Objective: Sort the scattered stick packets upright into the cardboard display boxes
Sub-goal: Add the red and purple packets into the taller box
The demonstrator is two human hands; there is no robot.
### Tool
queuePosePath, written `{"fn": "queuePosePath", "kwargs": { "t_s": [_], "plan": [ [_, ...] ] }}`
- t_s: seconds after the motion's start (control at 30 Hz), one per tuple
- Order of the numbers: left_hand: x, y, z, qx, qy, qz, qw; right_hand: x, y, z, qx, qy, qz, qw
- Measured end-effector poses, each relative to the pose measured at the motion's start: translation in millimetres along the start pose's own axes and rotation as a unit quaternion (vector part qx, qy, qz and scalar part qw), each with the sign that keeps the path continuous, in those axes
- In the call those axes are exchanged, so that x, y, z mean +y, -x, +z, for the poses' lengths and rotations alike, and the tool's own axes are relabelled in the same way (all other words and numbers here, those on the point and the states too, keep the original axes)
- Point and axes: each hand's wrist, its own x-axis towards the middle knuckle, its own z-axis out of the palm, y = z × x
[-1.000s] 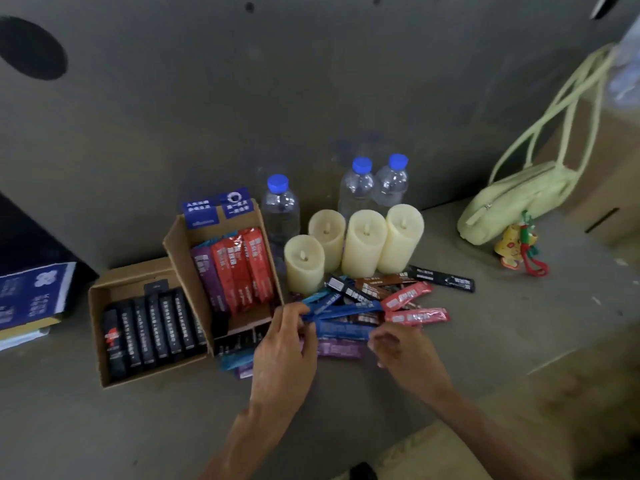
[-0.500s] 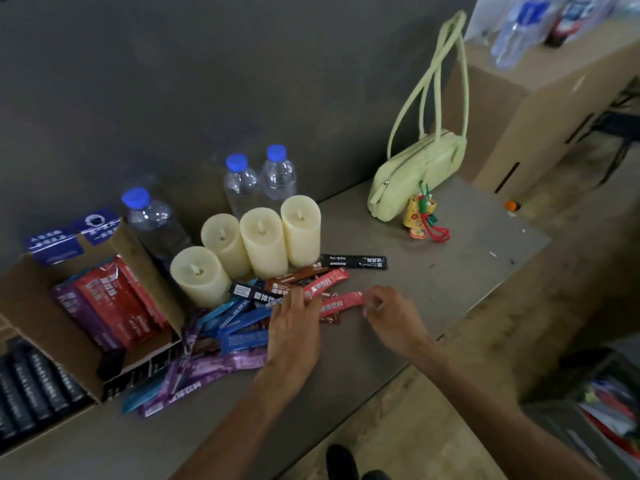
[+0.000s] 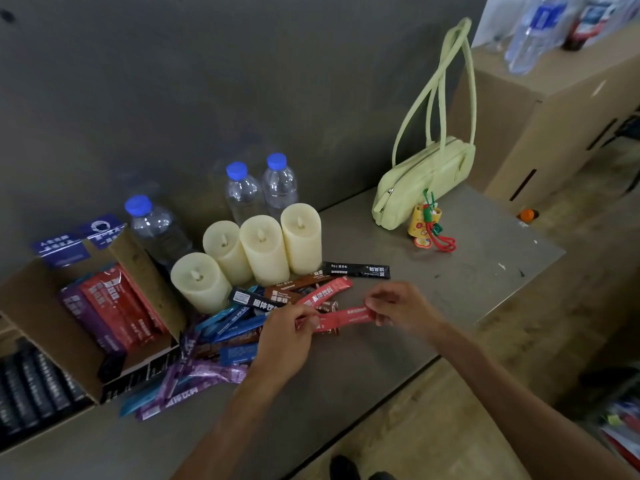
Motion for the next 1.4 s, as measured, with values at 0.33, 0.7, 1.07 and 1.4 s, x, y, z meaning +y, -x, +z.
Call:
{"fn": "queuePosePath", "kwargs": {
  "t_s": [0.33,0.7,1.07,1.4],
  "plan": [
    [6,7,-22,0.062,0.25,-0.07,0.964,-21,20,-1,-0.125,-0.011,0.017,0.992],
    [-4,33,-48,0.085,0.31,-0.088,0.943,-51,26,71,-0.082,-0.091,0.003,0.993],
    [-50,65,-92,0.144,0.257,-0.121,0.948,-94,36,136,-0.145,0.0,-0.038,0.989],
    [-105,106,-167,0.287,0.218,-0.131,0.924,-147,38,247,-0.131,0.086,-0.093,0.983]
  ]
}}
